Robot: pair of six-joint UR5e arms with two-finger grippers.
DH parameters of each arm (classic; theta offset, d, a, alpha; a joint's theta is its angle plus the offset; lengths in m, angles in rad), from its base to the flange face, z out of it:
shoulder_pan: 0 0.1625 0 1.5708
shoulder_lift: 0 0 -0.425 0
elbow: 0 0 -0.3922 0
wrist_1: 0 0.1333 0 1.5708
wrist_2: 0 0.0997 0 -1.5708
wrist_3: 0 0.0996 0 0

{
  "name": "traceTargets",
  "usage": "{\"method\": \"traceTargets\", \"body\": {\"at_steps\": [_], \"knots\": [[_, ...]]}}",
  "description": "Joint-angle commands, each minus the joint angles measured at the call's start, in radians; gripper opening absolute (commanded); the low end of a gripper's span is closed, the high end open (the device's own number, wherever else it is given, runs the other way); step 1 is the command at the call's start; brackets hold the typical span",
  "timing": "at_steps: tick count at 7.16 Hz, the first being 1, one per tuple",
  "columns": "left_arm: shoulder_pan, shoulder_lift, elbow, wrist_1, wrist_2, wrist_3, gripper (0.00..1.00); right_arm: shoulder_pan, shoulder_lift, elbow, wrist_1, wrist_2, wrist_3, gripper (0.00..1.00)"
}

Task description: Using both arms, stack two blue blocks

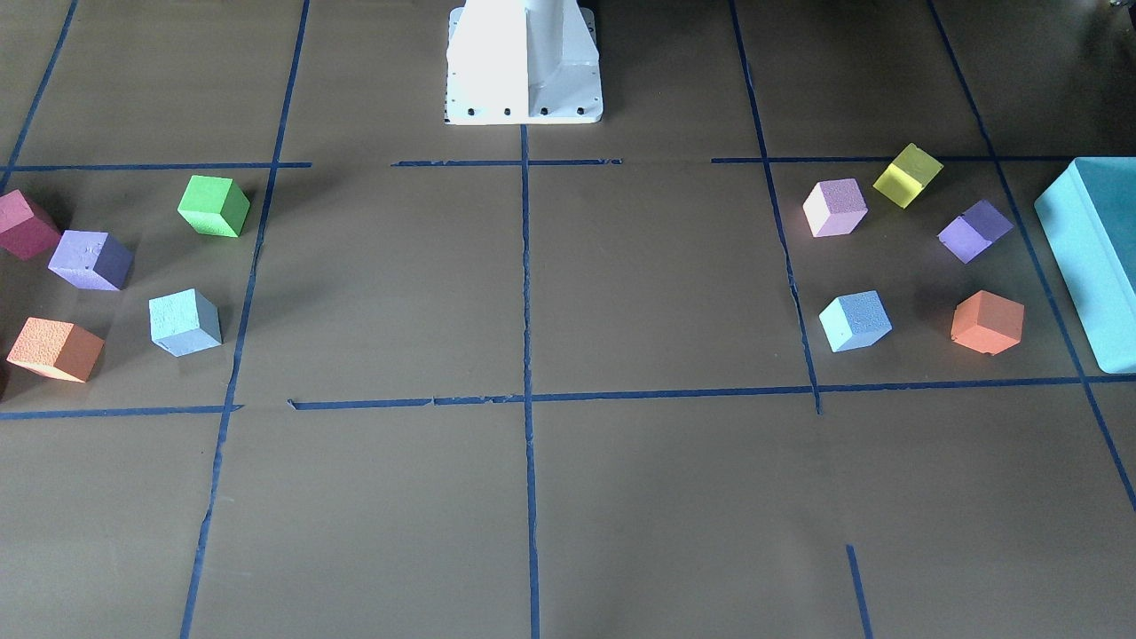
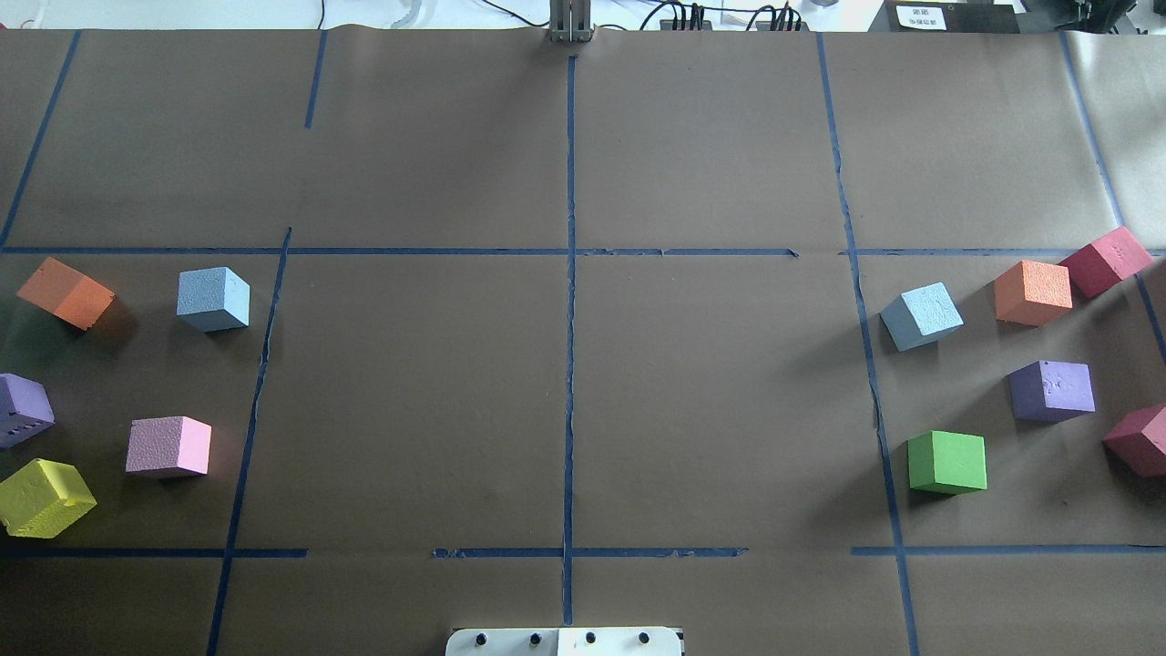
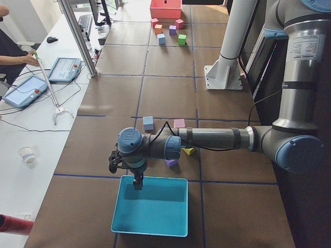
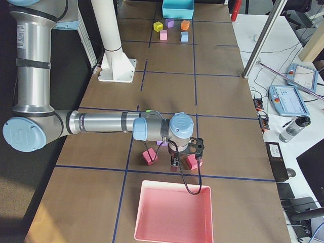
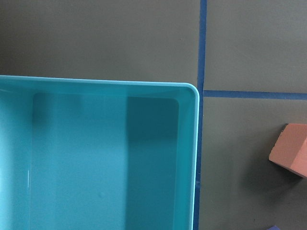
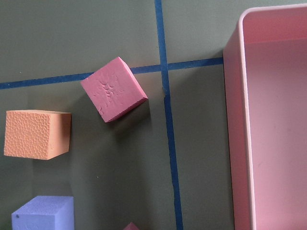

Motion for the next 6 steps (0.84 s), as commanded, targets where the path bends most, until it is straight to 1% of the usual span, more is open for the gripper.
{"method": "traceTargets", "body": {"at_steps": [1,6], "knots": [[0.000,0.000,-0.001,-0.002,0.000,0.000,1.00,0.001,0.000,0.002,0.011,-0.005,-0.001,1.00],[0.000,0.000,-0.003,0.000,0.000,0.000,1.00,0.000,0.003,-0.001,0.015,-0.003,0.006,1.00]]}}
